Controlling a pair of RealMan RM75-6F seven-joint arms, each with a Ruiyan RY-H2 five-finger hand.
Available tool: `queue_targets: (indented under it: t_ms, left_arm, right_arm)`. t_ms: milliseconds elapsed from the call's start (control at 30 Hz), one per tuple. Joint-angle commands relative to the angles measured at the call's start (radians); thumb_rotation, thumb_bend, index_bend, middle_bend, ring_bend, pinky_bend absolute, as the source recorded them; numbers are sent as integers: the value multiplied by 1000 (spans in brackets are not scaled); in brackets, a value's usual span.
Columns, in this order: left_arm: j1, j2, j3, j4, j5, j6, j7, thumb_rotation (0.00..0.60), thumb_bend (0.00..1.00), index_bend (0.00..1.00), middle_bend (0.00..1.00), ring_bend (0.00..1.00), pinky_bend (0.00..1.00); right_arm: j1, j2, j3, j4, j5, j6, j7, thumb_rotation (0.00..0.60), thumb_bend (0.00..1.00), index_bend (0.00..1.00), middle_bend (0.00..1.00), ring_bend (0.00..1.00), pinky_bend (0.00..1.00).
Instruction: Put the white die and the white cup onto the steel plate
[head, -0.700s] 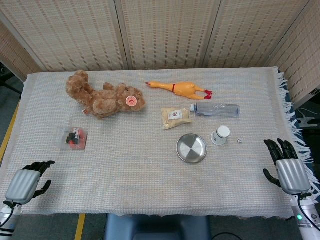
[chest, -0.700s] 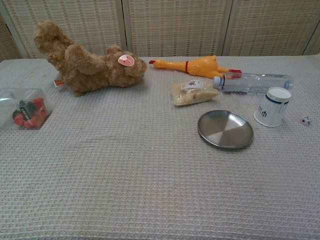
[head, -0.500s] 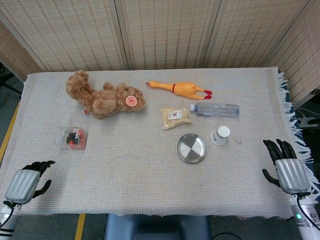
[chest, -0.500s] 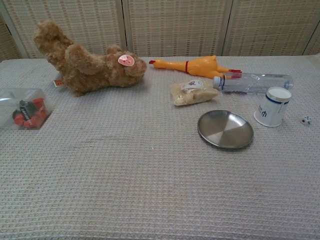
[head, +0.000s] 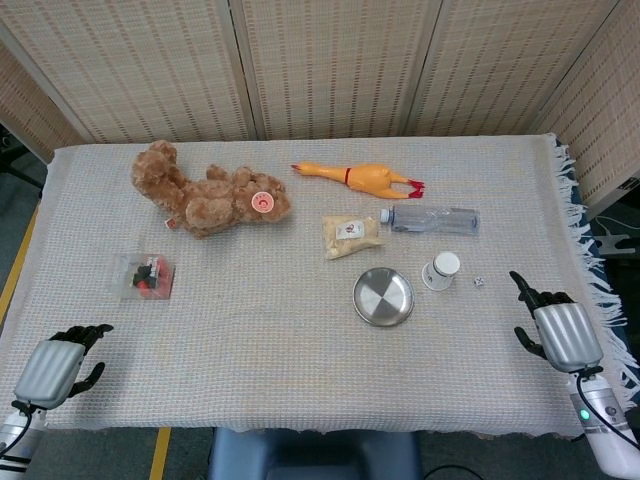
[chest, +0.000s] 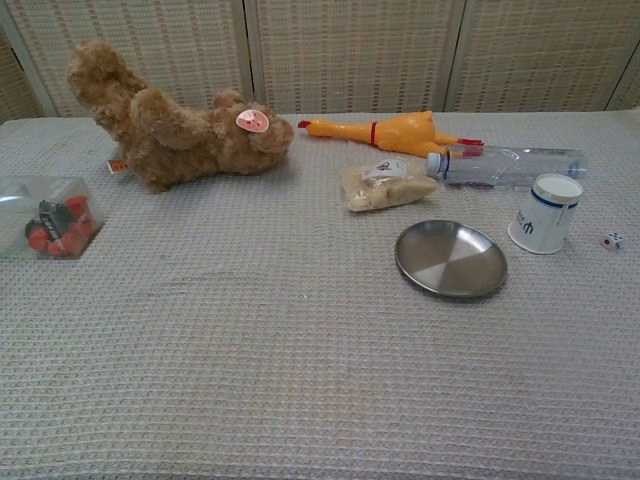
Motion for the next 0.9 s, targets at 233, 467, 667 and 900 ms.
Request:
queue_targets:
  t_ms: [233, 467, 667, 900]
  left_arm:
    - [-6, -3, 2, 1, -4, -10, 7, 600, 362, 242, 329, 296, 443]
    - [-11, 8, 2, -12, -22, -29, 1, 600, 361, 242, 329, 297, 444]
    - [-12, 9, 4, -13, -20, -30, -4, 600, 362, 242, 330, 297, 444]
    - [-15, 13, 5, -15, -25, -38, -10, 600, 361, 242, 330, 297, 444]
  right_arm:
    - [97, -216, 57, 352, -52, 30, 188, 600, 198, 441, 800, 887, 886]
    - [148, -306, 60, 520, -21, -47, 260, 600, 207, 439, 814, 901, 908]
    - [189, -366, 50, 635, -4, -129, 335, 600, 262, 394, 819, 911, 917]
    - [222, -414, 50, 743, 22, -202, 420, 600, 324, 382, 822, 927, 936]
